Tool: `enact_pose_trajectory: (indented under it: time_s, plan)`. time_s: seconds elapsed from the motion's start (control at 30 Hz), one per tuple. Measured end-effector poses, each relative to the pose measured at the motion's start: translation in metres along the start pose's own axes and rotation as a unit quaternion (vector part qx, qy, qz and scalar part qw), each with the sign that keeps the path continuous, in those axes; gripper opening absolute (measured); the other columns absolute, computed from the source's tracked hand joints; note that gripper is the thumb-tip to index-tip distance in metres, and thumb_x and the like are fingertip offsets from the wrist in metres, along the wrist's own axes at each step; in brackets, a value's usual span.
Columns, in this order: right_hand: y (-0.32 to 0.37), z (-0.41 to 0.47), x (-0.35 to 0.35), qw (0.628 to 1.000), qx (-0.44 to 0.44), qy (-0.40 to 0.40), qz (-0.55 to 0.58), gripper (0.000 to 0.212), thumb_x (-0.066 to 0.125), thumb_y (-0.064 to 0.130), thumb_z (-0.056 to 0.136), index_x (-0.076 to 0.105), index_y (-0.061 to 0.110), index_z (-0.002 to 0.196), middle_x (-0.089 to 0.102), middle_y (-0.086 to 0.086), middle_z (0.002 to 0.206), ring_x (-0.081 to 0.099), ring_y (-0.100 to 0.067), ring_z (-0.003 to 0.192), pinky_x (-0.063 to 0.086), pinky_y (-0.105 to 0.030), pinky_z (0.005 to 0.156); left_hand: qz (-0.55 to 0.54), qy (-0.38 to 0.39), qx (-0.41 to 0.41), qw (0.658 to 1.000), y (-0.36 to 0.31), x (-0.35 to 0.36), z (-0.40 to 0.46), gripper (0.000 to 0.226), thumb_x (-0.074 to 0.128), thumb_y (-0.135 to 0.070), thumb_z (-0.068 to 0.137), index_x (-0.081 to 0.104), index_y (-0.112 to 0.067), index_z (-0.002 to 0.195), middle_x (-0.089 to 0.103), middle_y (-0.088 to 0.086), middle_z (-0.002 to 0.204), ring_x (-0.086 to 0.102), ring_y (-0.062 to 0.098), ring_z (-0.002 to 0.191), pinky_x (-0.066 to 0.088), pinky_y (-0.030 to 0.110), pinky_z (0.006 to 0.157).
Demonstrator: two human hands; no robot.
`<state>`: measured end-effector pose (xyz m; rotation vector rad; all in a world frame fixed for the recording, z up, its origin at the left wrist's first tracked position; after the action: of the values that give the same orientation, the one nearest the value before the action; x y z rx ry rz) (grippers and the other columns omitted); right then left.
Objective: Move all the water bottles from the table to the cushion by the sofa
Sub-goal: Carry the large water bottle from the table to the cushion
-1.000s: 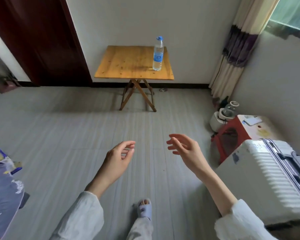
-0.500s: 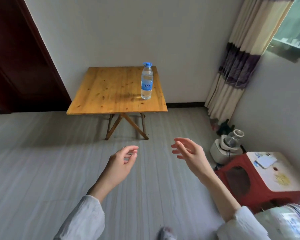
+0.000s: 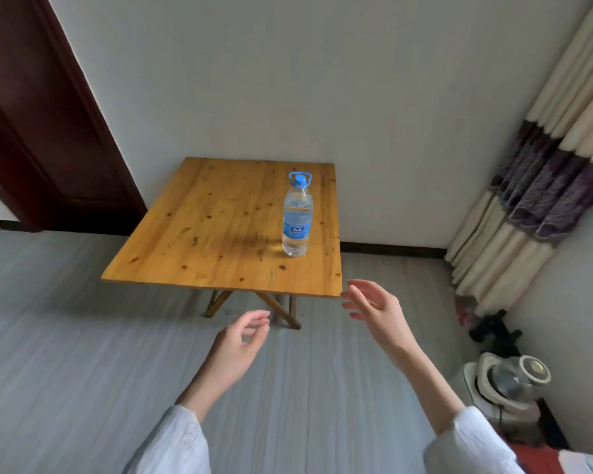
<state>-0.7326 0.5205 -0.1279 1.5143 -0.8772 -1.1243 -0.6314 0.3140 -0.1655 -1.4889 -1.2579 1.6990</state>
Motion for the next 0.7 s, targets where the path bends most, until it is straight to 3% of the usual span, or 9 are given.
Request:
enact_pose_trajectory:
  time_s: [0.2,0.27,0.37,0.5,0.6,0.7]
  plan:
    - [-0.032,0.102,0.005,0.999,0.027,0.025,-0.029,0.024,0.059,0.029,0.085,0.057,0.026,0.109,0.066,-0.001,0.106,0.065,-0.016,0.093,0.054,-0.037,0.086,-0.018,-0.005,-0.042,0.999,0.017,0.003,0.101,0.027,0.055,-0.022,0.088,0.051,-0.024,0.114,0.058,-0.004,0.113,0.055,0.011,0.109,0.040,0.013,0.085]
    - [-0.041,0.135,0.009,0.999,0.026,0.019,-0.024,0.023,0.058,0.024,0.086,0.057,0.024,0.109,0.066,-0.002,0.107,0.064,-0.016,0.095,0.053,-0.030,0.082,-0.025,-0.005,-0.048,0.999,0.023,0.005,0.139,0.030,0.056,-0.021,0.087,0.050,-0.022,0.116,0.056,-0.001,0.117,0.054,0.013,0.110,0.041,0.022,0.091]
    - [-0.049,0.193,0.015,1.000,0.019,-0.002,-0.011,0.021,0.058,0.017,0.087,0.059,0.022,0.107,0.067,-0.002,0.107,0.063,-0.013,0.095,0.050,-0.021,0.078,-0.039,-0.018,-0.054,0.998,0.037,0.007,0.200,0.035,0.056,-0.016,0.087,0.048,-0.014,0.121,0.054,0.006,0.123,0.054,0.015,0.106,0.038,0.019,0.084]
    - [-0.069,0.289,0.039,0.999,0.030,-0.004,-0.028,0.032,0.060,0.015,0.085,0.056,0.018,0.117,0.061,-0.003,0.119,0.058,-0.017,0.108,0.049,-0.035,0.093,-0.061,-0.018,-0.058,0.996,0.059,0.010,0.288,0.043,0.055,-0.016,0.087,0.041,-0.016,0.128,0.047,0.005,0.132,0.050,0.015,0.109,0.038,0.012,0.077]
    - [-0.085,0.348,0.063,0.995,0.068,0.002,-0.070,0.053,0.062,0.022,0.084,0.042,0.017,0.132,0.049,-0.003,0.136,0.049,-0.019,0.120,0.045,-0.043,0.099,-0.072,0.042,-0.076,0.994,0.071,0.014,0.355,0.061,0.057,-0.026,0.086,0.025,-0.026,0.139,0.030,-0.001,0.146,0.036,0.013,0.126,0.036,0.027,0.098]
    - [-0.096,0.383,0.083,0.993,0.089,0.031,-0.067,0.066,0.064,0.029,0.081,0.032,0.021,0.138,0.041,0.001,0.143,0.042,-0.017,0.127,0.040,-0.031,0.099,-0.058,0.109,-0.081,0.989,0.071,0.021,0.406,0.079,0.060,-0.035,0.083,0.008,-0.034,0.142,0.016,-0.013,0.147,0.017,0.006,0.136,0.021,0.028,0.110]
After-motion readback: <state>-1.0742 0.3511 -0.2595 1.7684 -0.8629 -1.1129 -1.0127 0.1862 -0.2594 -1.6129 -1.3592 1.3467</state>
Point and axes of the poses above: each hand's wrist, its own z-axis towards the middle knuckle, its own x-axis out of the palm, y = z × x, the point moved 5 cm from there along z, towards the middle knuckle
